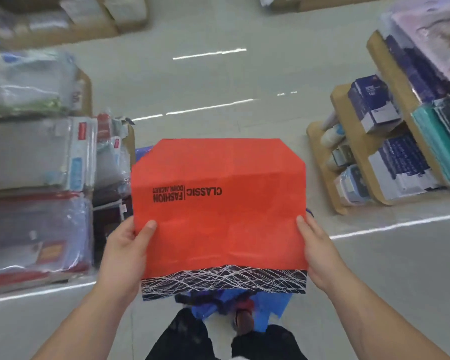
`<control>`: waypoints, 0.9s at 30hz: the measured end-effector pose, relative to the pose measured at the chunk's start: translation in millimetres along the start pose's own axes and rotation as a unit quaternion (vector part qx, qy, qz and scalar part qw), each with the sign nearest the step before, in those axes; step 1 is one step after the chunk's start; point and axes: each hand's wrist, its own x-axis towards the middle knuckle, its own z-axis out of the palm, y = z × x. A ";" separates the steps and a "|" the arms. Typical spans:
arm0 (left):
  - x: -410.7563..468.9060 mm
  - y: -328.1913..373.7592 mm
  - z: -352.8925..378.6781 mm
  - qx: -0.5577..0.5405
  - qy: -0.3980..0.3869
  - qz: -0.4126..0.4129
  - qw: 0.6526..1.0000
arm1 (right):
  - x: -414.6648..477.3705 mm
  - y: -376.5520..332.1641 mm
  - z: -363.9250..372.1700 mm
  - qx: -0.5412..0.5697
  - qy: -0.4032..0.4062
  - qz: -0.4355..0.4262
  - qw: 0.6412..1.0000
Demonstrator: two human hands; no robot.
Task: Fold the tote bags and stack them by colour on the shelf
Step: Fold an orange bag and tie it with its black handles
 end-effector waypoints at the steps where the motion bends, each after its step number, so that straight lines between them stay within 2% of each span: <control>1: -17.4 7.7 -13.8 -0.007 0.017 0.011 1.000 | -11.5 -7.1 7.0 0.002 -0.022 -0.001 1.000; 4: -66.4 27.3 -56.4 -0.029 0.067 0.040 0.996 | -47.4 -25.1 30.8 0.001 -0.077 -0.013 0.997; 7: -110.7 44.1 -99.3 -0.056 0.116 0.070 0.989 | -83.5 -40.0 59.3 -0.007 -0.137 -0.073 0.988; 10: -146.2 51.0 -148.9 -0.079 0.162 0.086 0.980 | -122.5 -46.2 95.0 -0.043 -0.154 -0.154 0.975; 15: -197.8 34.8 -252.6 -0.113 0.222 0.120 0.961 | -200.6 -31.5 185.5 -0.053 -0.202 -0.223 0.952; 22: -258.3 -43.2 -451.0 -0.150 0.275 0.113 0.943 | -310.1 50.2 350.9 -0.100 -0.288 -0.217 0.927; 27: -287.5 -82.3 -574.6 -0.151 0.313 0.084 0.934 | -365.2 102.5 458.4 -0.151 -0.309 -0.203 0.917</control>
